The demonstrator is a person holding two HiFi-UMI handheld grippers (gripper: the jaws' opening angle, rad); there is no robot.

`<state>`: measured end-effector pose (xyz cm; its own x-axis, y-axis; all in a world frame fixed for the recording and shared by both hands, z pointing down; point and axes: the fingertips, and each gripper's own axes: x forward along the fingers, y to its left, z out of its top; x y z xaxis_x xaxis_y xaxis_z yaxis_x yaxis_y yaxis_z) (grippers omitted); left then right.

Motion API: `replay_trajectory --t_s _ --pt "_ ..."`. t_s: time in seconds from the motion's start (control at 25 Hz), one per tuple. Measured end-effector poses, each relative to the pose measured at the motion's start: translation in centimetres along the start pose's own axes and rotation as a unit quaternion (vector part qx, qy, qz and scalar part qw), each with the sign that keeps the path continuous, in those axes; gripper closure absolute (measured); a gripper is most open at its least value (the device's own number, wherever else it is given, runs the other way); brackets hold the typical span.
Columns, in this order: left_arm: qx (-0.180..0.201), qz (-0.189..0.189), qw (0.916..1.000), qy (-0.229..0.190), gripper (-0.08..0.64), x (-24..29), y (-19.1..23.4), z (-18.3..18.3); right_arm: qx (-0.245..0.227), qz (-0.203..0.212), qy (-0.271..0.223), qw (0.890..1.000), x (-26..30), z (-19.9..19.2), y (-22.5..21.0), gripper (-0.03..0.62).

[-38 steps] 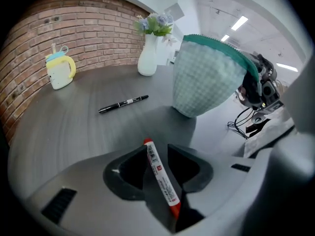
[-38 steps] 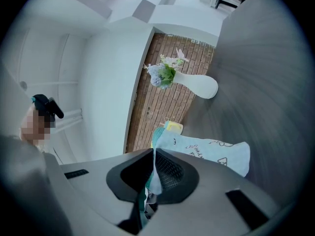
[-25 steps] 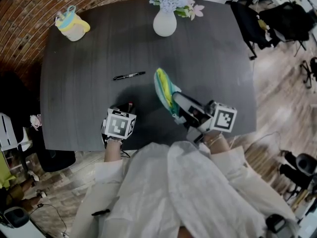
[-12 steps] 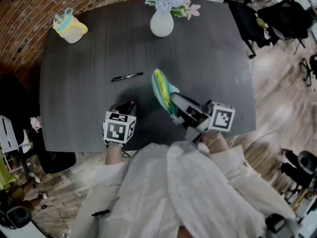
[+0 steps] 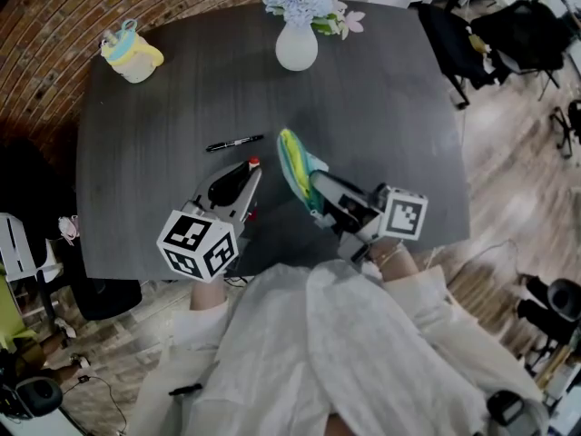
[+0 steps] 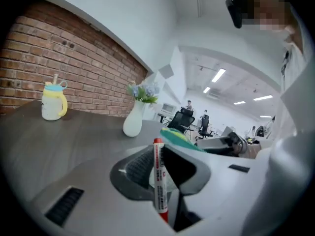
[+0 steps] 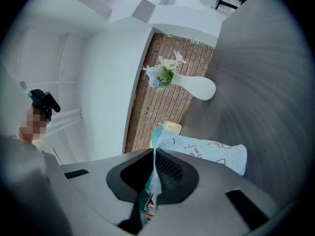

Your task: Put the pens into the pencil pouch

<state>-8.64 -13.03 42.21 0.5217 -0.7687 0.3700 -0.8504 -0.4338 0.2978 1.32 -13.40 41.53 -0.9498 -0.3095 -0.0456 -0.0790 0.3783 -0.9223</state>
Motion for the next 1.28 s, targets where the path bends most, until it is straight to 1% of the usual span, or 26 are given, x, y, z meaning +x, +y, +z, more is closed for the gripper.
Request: replay_trajectory --t_s 0.2,0.4,0.56,0.72,0.8,0.96,1.16,1.28 --pt "0.029 -0.032 0.9977 -0.053 0.492 -0.4 -1.7 3.5 -0.004 -0.001 0.003 1.000 0.2 0.0 0.2 0.575" --pt "0.009 -0.051 0.9942 -0.095 0.492 -0.9 -3.0 6.7 -0.008 0.000 0.005 1.000 0.3 -0.2 0.4 0.575" --pt "0.007 -0.066 0.9878 -0.141 0.492 -1.1 -3.8 10.0 -0.006 -0.002 0.006 1.000 0.3 -0.3 0.5 0.575" --pt "0.014 -0.083 0.9780 -0.191 0.492 -0.8 -4.8 12.4 -0.006 -0.002 0.008 1.000 0.3 -0.5 0.6 0.575" --pt "0.015 -0.092 0.9758 -0.198 0.492 -0.1 -5.3 12.6 -0.006 -0.002 0.008 1.000 0.2 -0.6 0.5 0.575" --pt "0.016 -0.102 0.9740 -0.201 0.492 0.7 -6.2 12.9 -0.007 -0.003 0.008 1.000 0.3 -0.5 0.6 0.575" --pt "0.017 -0.118 0.9628 -0.243 0.492 0.2 -6.9 15.0 -0.009 0.001 0.004 1.000 0.2 -0.1 0.8 0.575" --pt "0.020 -0.126 0.9581 -0.257 0.492 0.2 -7.3 15.4 -0.005 0.001 0.001 1.000 0.2 -0.2 0.8 0.575"
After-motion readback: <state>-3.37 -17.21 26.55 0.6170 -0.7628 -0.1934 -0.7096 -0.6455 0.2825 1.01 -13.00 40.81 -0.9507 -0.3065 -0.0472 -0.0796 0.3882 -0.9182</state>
